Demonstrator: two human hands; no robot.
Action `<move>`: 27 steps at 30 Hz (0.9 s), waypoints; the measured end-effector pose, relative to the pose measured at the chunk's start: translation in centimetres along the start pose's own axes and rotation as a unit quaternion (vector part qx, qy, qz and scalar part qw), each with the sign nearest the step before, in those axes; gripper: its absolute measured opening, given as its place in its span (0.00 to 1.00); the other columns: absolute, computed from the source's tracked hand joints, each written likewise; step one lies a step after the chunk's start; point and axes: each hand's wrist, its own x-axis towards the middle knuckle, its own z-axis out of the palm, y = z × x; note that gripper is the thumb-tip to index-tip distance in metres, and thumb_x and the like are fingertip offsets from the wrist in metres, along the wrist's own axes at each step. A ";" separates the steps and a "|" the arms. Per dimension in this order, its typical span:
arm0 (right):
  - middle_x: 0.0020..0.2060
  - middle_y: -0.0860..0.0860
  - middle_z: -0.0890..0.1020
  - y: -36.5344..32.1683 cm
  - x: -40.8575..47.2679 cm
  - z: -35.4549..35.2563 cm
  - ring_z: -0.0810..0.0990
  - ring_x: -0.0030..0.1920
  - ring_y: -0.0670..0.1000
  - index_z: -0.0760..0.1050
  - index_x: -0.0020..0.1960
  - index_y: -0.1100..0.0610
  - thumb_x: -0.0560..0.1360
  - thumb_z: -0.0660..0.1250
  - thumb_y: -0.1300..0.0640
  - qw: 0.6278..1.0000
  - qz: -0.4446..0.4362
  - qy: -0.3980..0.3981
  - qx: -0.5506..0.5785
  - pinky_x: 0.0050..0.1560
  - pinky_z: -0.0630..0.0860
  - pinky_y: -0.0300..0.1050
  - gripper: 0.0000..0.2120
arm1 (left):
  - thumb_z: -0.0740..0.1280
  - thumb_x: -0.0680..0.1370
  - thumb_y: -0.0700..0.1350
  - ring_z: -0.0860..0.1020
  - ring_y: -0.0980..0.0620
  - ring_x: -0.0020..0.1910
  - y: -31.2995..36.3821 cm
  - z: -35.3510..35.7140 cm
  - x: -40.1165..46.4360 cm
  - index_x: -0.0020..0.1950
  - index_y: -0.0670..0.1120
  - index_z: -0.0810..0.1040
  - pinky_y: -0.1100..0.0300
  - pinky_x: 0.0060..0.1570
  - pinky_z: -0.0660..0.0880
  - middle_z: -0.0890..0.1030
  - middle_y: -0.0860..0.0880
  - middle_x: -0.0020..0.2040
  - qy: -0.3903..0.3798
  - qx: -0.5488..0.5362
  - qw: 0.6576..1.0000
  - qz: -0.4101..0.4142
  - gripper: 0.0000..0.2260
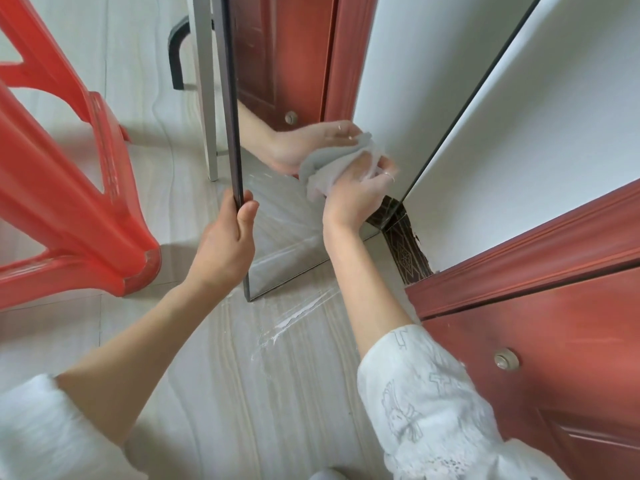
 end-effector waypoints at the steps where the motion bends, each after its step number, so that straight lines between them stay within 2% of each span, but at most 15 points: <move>1: 0.54 0.55 0.76 1.5 0.2 -0.3 0.76 0.55 0.53 0.68 0.58 0.61 0.79 0.58 0.57 1.000 0.021 0.006 -0.007 0.51 0.71 0.39 0.10 | 0.48 0.81 0.52 0.72 0.46 0.54 0.0 0.0 0.0 0.64 0.41 0.65 0.62 0.46 0.60 0.73 0.51 0.56 0.002 0.004 1.000 0.005 0.18; 3: 0.53 0.55 0.76 4.3 0.4 -1.0 0.76 0.53 0.53 0.68 0.55 0.57 0.80 0.56 0.55 0.996 0.082 0.019 -0.001 0.47 0.68 0.35 0.07 | 0.48 0.81 0.52 0.71 0.52 0.41 -0.1 0.0 0.0 0.60 0.43 0.66 0.62 0.37 0.58 0.72 0.55 0.46 0.004 0.006 1.000 0.019 0.16; 5: 0.54 0.56 0.76 6.7 0.5 -1.2 0.76 0.52 0.53 0.67 0.56 0.57 0.81 0.54 0.53 0.991 0.130 0.040 -0.002 0.46 0.68 0.35 0.09 | 0.49 0.81 0.52 0.68 0.56 0.34 -0.3 -0.1 0.0 0.54 0.47 0.64 0.57 0.32 0.59 0.69 0.55 0.35 0.003 0.007 0.999 0.032 0.10; 6: 0.54 0.56 0.76 7.9 0.5 -1.3 0.76 0.53 0.53 0.68 0.58 0.59 0.81 0.53 0.53 0.988 0.146 0.044 -0.010 0.48 0.69 0.37 0.12 | 0.49 0.81 0.52 0.68 0.57 0.32 -0.4 -0.1 0.0 0.52 0.48 0.63 0.57 0.32 0.60 0.67 0.56 0.33 0.002 0.004 0.999 0.037 0.09; 8: 0.55 0.59 0.76 9.8 0.5 -1.2 0.76 0.55 0.55 0.67 0.62 0.64 0.82 0.53 0.55 0.979 0.198 0.044 -0.008 0.50 0.71 0.41 0.15 | 0.49 0.81 0.51 0.68 0.59 0.33 -0.7 -0.1 0.2 0.51 0.49 0.62 0.56 0.34 0.57 0.66 0.59 0.35 -0.003 0.000 0.999 0.046 0.07; 11: 0.63 0.61 0.72 11.2 0.7 -1.8 0.74 0.61 0.60 0.65 0.66 0.64 0.81 0.54 0.58 0.944 0.326 0.023 0.039 0.59 0.72 0.51 0.16 | 0.49 0.80 0.51 0.68 0.58 0.32 -0.8 -0.2 0.2 0.50 0.49 0.62 0.57 0.34 0.58 0.66 0.58 0.33 -0.009 0.005 0.999 0.053 0.08; 13: 0.65 0.60 0.69 10.9 0.8 -2.0 0.71 0.64 0.63 0.63 0.68 0.63 0.80 0.55 0.59 0.925 0.378 0.008 0.042 0.61 0.70 0.54 0.17 | 0.49 0.80 0.52 0.68 0.57 0.31 -0.8 -0.3 0.3 0.50 0.49 0.62 0.63 0.31 0.62 0.65 0.55 0.32 -0.011 0.011 0.998 0.054 0.08; 15: 0.62 0.61 0.72 9.4 1.3 -2.2 0.73 0.61 0.63 0.67 0.62 0.60 0.80 0.57 0.58 0.934 0.354 0.033 0.034 0.61 0.71 0.56 0.13 | 0.49 0.81 0.51 0.68 0.57 0.32 -0.8 -0.3 0.4 0.50 0.48 0.62 0.65 0.32 0.63 0.67 0.53 0.32 -0.013 0.010 0.999 0.048 0.08; 17: 0.54 0.58 0.77 7.1 1.8 -2.2 0.77 0.52 0.58 0.69 0.54 0.57 0.78 0.60 0.57 0.956 0.290 0.036 0.007 0.58 0.75 0.54 0.06 | 0.49 0.81 0.50 0.68 0.58 0.33 -0.7 -0.2 0.4 0.51 0.47 0.63 0.70 0.33 0.64 0.67 0.53 0.33 -0.020 0.003 0.999 0.041 0.08; 20: 0.49 0.54 0.76 2.9 3.0 -1.7 0.77 0.49 0.54 0.69 0.53 0.57 0.77 0.61 0.58 0.981 0.190 0.029 0.040 0.55 0.76 0.50 0.05 | 0.49 0.81 0.50 0.66 0.63 0.34 -0.4 -0.3 0.3 0.57 0.45 0.66 0.67 0.33 0.64 0.67 0.57 0.35 -0.029 -0.005 0.999 0.026 0.11; 22: 0.48 0.54 0.76 -0.2 3.0 -1.1 0.77 0.47 0.53 0.68 0.51 0.57 0.77 0.61 0.59 0.990 0.124 0.023 0.064 0.47 0.76 0.45 0.04 | 0.49 0.81 0.50 0.67 0.63 0.35 -0.2 -0.4 0.2 0.58 0.44 0.66 0.70 0.32 0.64 0.68 0.57 0.36 -0.033 -0.012 0.999 0.016 0.13; 24: 0.48 0.54 0.76 -1.7 2.0 -0.3 0.77 0.46 0.53 0.68 0.51 0.57 0.78 0.61 0.58 0.995 0.080 0.026 0.049 0.43 0.75 0.42 0.04 | 0.49 0.81 0.50 0.68 0.60 0.36 -0.1 -0.4 0.1 0.56 0.46 0.65 0.60 0.34 0.59 0.68 0.57 0.36 -0.037 -0.022 0.999 0.004 0.11; 27: 0.52 0.55 0.77 0.6 -0.4 0.2 0.77 0.52 0.54 0.69 0.55 0.58 0.79 0.59 0.56 0.999 0.023 0.042 -0.018 0.52 0.73 0.44 0.07 | 0.49 0.82 0.50 0.68 0.50 0.40 -0.3 -0.4 0.2 0.53 0.49 0.63 0.62 0.36 0.56 0.68 0.56 0.37 -0.040 -0.034 0.999 -0.003 0.07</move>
